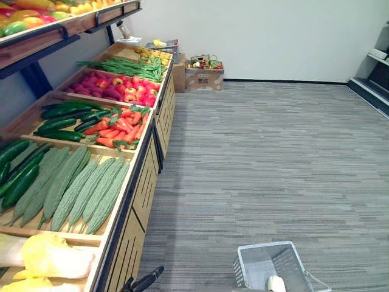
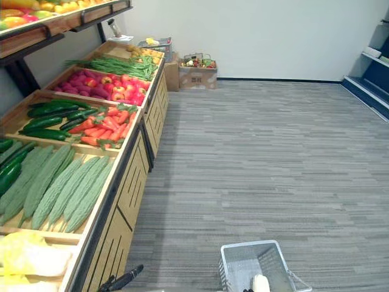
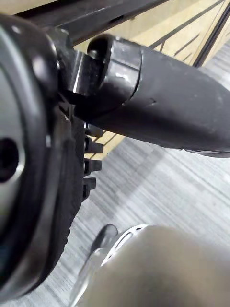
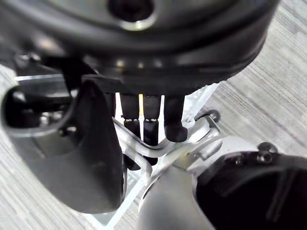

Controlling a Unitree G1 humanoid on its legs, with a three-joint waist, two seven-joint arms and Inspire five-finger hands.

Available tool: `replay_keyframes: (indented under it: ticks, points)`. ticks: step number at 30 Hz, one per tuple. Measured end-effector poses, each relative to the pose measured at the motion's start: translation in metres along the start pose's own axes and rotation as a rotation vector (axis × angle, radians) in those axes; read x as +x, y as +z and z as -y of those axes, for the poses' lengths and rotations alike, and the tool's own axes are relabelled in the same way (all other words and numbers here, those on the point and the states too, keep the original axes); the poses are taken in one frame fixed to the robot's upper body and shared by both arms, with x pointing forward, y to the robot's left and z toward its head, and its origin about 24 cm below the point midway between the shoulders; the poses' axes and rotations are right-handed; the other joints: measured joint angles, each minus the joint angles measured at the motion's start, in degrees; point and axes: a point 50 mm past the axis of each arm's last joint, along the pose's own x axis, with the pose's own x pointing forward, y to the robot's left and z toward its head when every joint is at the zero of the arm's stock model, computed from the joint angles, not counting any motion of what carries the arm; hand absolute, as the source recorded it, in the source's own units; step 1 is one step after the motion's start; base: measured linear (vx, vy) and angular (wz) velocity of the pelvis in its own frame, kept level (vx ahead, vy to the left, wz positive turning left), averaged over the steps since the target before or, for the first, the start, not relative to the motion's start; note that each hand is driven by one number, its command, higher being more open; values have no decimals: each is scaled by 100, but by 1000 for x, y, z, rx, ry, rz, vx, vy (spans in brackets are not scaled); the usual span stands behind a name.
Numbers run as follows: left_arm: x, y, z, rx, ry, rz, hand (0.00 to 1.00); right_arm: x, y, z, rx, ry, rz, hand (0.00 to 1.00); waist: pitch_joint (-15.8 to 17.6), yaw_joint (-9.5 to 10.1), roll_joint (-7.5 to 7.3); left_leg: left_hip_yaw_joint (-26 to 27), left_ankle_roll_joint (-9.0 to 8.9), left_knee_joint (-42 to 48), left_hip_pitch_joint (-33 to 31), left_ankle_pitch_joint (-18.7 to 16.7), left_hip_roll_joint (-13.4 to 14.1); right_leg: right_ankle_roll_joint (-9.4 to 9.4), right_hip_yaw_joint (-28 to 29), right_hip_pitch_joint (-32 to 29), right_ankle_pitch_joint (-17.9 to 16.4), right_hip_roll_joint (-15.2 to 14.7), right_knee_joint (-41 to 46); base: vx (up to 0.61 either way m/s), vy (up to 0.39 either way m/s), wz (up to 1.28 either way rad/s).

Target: Pick vegetable in the basket

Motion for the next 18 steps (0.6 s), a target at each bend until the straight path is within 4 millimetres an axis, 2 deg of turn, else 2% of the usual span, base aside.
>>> replay_keyframes:
  ticks: [1, 3, 5, 7, 9, 10, 11, 12, 13, 14, 15, 17, 18]
  points:
    - [-1, -3, -3, -5, 11, -18, 100, -1, -3, 4, 20, -13, -4, 0, 20, -17, 10, -90, 50, 8, 93, -33, 78, -130, -73, -164, -53, -2, 412, -9, 125, 39]
    - [-2, -6, -10, -11, 30, -26, 100, -3, -14, 3, 48, -14, -26, 0, 40, -27, -1, -239, 60, -16, 183, -74, 195, -303, -166, -307, -181, 3, 454, 74, 73, 45]
    - [-3, -9, -14, -28, 48, -47, 100, -3, -18, 4, 98, -14, -45, 0, 64, -35, -22, -314, 5, 1, 230, -177, 325, -315, -273, -389, -173, 27, -68, 120, -13, 28]
    - [-3, -10, -15, -36, 56, -57, 100, -4, -19, 4, 113, -8, -49, 0, 62, -37, -9, -307, -113, 56, 261, -335, 458, -334, -382, -469, -53, 74, -1034, 228, -90, 3]
    - [-3, -12, -14, -63, 60, -62, 100, -5, -21, 8, 113, -7, -47, 0, 83, -51, 35, -272, -329, 246, 443, -693, 648, -336, -449, -462, 398, 161, -2123, 346, -168, -2]
    - [-3, -13, -13, -72, 62, -62, 100, -6, -22, 10, 114, -12, -51, 0, 80, -58, 40, -269, -407, 291, 515, -782, 693, -341, -488, -449, 492, 172, -2268, 535, -277, 13]
    - [-3, -13, -13, -73, 63, -64, 100, -9, -29, 14, 119, -25, -69, 0, 78, -62, 55, -266, -627, 321, 770, -1003, 803, -442, -532, -333, 1021, 196, -2411, 494, -253, 28]
    - [-4, -16, -10, -75, 59, -74, 100, -10, -29, 21, 116, -42, -75, 0, 71, -90, 173, -272, -666, 288, 927, -1028, 929, -696, -720, -304, 1362, 232, -2196, 637, -289, 37]
    - [-5, -22, -6, -78, 50, -88, 100, -10, -25, 26, 100, -55, -68, 0, 37, -92, 301, -215, -744, 297, 1012, -911, 1061, -778, -820, -380, 974, 286, -1743, 453, -166, 29]
    - [-5, -22, -5, -79, 44, -86, 100, -10, -25, 27, 92, -56, -70, 0, 29, -84, 296, -179, -769, 316, 1026, -779, 1064, -842, -828, -495, 726, 226, -1389, 564, -225, 25]
    - [-5, -19, -4, -80, 34, -74, 100, -10, -26, 25, 90, -60, -70, 0, 27, -96, 257, -110, -852, 330, 1146, -423, 1035, -897, -851, -586, 227, 84, -738, 444, -202, 15]
    - [-6, -21, -5, -82, 35, -75, 100, -11, -25, 27, 87, -62, -70, 0, -48, -104, 234, -105, -877, 434, 1217, -105, 1037, -907, -864, -556, -182, 34, -410, 547, -275, 4]
    - [-6, -23, -6, -75, 27, -79, 100, -10, -24, 27, 87, -64, -65, 0, -138, -106, 222, -120, -834, 682, 1166, 42, 1083, -937, -848, -518, -436, 73, -329, 629, -310, -14]
